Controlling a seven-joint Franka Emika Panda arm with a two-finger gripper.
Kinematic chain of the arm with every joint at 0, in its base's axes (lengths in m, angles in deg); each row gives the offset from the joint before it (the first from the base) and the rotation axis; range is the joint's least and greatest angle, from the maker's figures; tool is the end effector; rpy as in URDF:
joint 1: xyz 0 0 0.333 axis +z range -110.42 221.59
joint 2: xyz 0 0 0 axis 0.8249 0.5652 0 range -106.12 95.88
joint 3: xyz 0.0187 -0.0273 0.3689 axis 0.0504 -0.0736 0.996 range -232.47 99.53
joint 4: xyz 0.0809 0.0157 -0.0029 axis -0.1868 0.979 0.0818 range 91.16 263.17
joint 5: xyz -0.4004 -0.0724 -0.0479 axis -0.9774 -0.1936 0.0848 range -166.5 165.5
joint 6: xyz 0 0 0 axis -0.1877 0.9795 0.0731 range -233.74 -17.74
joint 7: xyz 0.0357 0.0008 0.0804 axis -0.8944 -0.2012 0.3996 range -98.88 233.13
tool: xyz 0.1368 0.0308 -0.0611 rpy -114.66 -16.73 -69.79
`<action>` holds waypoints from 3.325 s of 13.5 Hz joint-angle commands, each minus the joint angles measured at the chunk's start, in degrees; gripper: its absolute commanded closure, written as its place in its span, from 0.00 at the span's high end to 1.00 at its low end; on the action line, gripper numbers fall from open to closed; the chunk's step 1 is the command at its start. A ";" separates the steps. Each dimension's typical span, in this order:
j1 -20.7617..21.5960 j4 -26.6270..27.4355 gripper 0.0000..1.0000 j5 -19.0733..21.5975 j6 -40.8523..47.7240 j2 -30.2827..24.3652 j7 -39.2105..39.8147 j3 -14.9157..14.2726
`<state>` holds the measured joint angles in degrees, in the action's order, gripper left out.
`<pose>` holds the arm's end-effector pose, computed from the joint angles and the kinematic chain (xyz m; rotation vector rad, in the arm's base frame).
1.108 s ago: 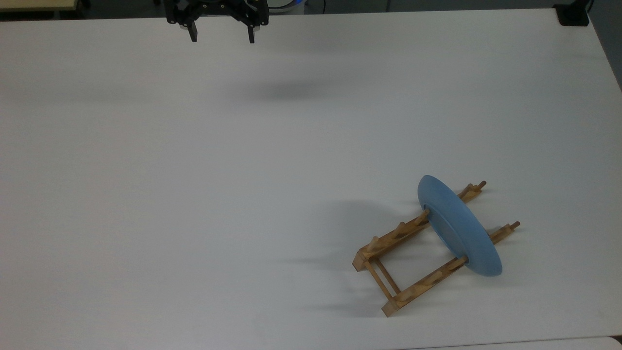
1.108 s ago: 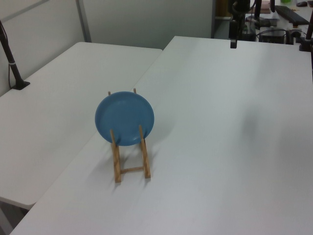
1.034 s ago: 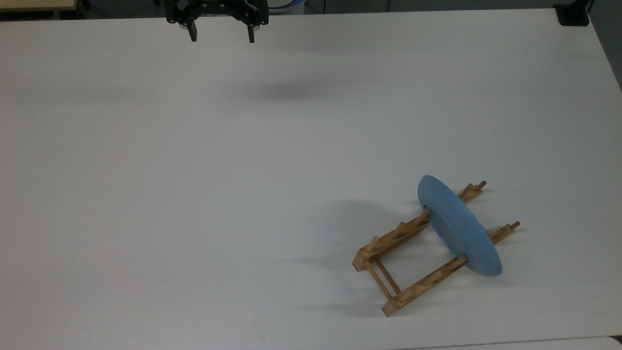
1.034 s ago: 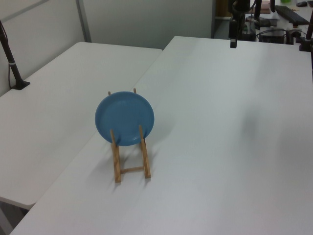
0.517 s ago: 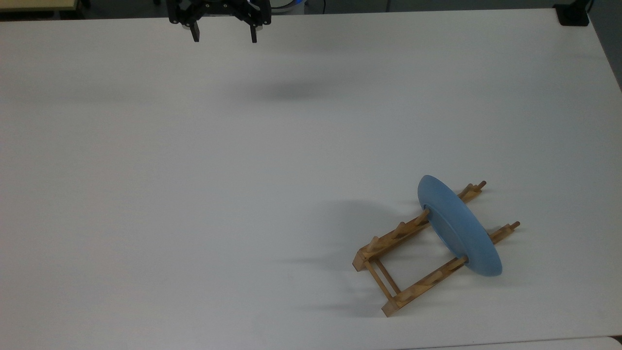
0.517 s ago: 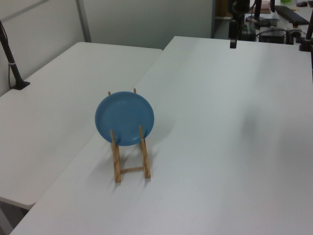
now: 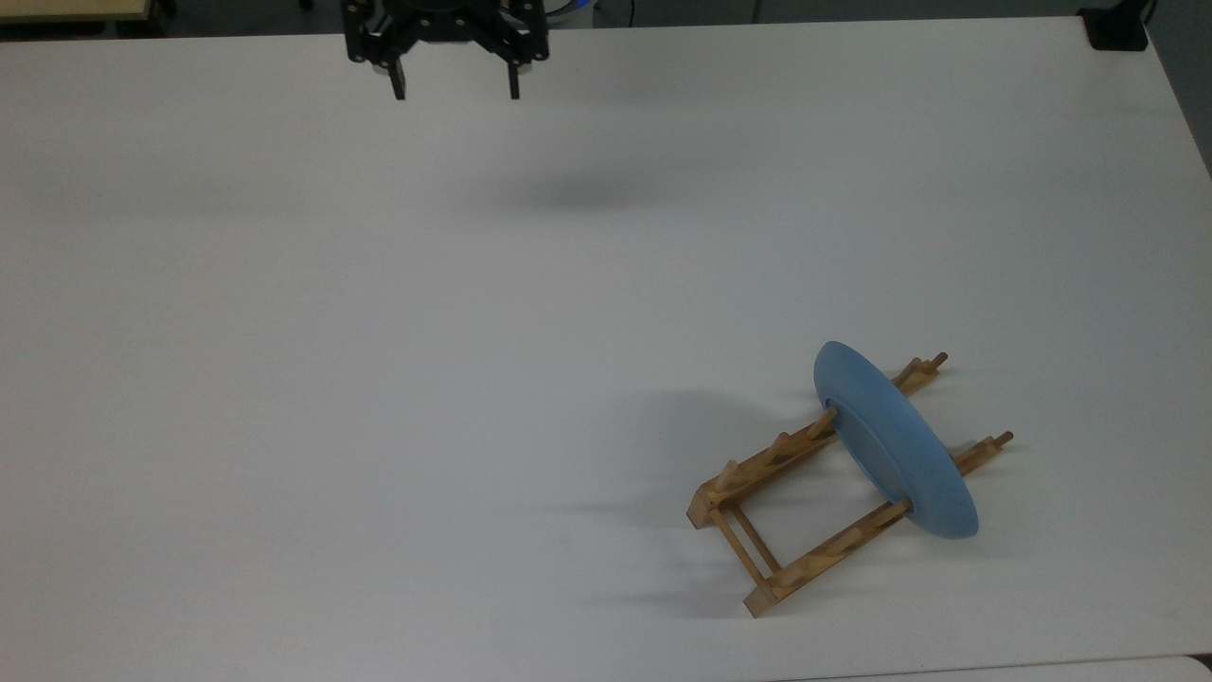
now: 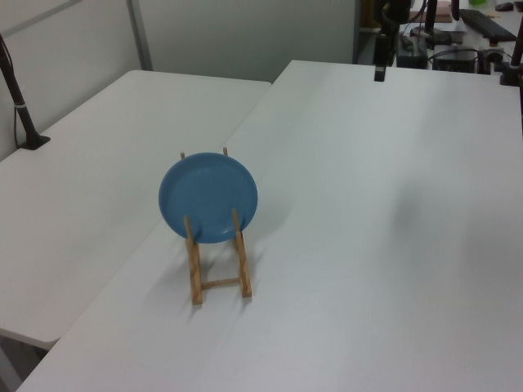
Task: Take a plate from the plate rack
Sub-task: 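Move the open gripper toward the blue plate's rim on the rack, then lower the gripper onto the plate rim and close on it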
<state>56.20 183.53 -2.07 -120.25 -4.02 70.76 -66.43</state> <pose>0.5968 0.0032 0.5852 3.1085 0.1235 0.1087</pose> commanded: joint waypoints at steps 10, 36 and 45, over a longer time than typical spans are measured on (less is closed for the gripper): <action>20.82 -10.14 1.00 -20.29 -19.33 14.62 -31.81 -0.48; 31.46 -18.75 0.39 -56.18 -27.16 32.48 -69.11 -1.18; 32.25 -18.67 0.44 -55.91 -26.28 31.25 -69.11 -0.74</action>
<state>88.05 164.53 -57.03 -146.20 27.99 2.48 -66.90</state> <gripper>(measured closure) 0.471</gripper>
